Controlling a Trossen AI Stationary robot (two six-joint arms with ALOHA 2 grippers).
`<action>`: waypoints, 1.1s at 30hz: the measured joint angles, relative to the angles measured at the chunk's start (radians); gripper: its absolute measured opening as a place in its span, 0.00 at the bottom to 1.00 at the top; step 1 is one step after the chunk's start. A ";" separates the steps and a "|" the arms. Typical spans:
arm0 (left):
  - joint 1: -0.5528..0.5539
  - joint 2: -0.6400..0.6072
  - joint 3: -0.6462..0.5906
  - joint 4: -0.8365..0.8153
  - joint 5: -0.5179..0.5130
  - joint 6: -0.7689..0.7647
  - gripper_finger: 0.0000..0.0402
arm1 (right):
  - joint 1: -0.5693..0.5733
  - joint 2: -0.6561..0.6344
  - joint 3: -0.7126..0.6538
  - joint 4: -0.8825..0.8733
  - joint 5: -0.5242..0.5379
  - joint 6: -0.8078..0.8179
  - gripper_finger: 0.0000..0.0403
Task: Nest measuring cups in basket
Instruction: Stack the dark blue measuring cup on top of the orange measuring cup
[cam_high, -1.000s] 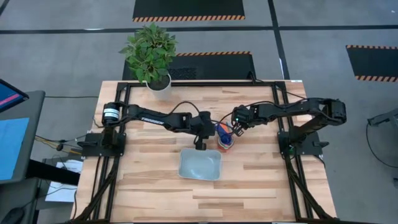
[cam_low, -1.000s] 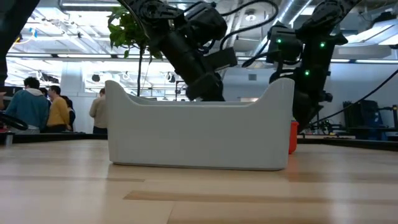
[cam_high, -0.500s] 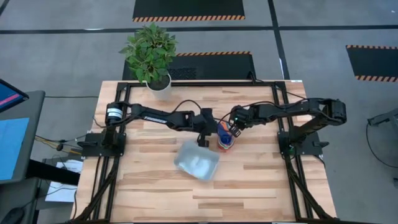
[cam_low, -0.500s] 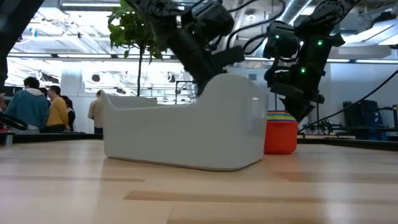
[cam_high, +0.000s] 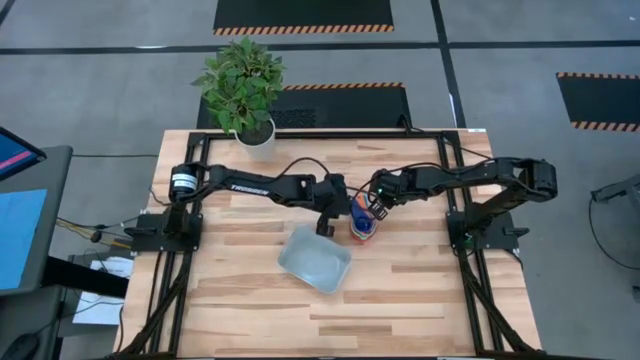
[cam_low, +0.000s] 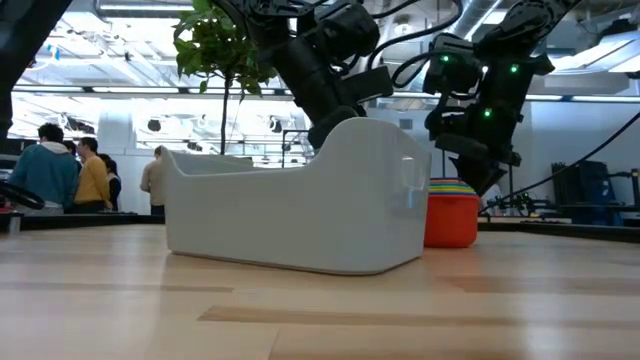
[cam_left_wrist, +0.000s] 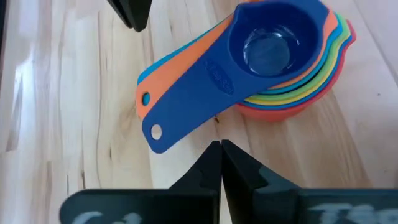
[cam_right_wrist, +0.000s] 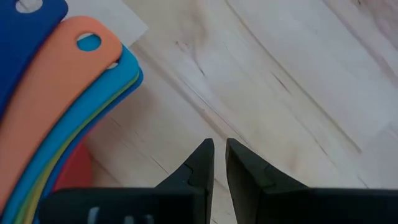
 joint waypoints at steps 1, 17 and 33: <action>0.001 0.000 0.000 0.004 0.003 0.002 0.00 | 0.000 0.000 0.000 0.003 0.000 0.000 0.16; 0.027 0.021 0.000 -0.287 -0.286 -0.136 0.00 | 0.001 0.000 0.000 -0.010 0.000 -0.002 0.16; -0.063 0.016 0.000 -0.507 -0.149 -0.306 0.00 | 0.002 0.000 0.000 -0.036 0.002 -0.028 0.16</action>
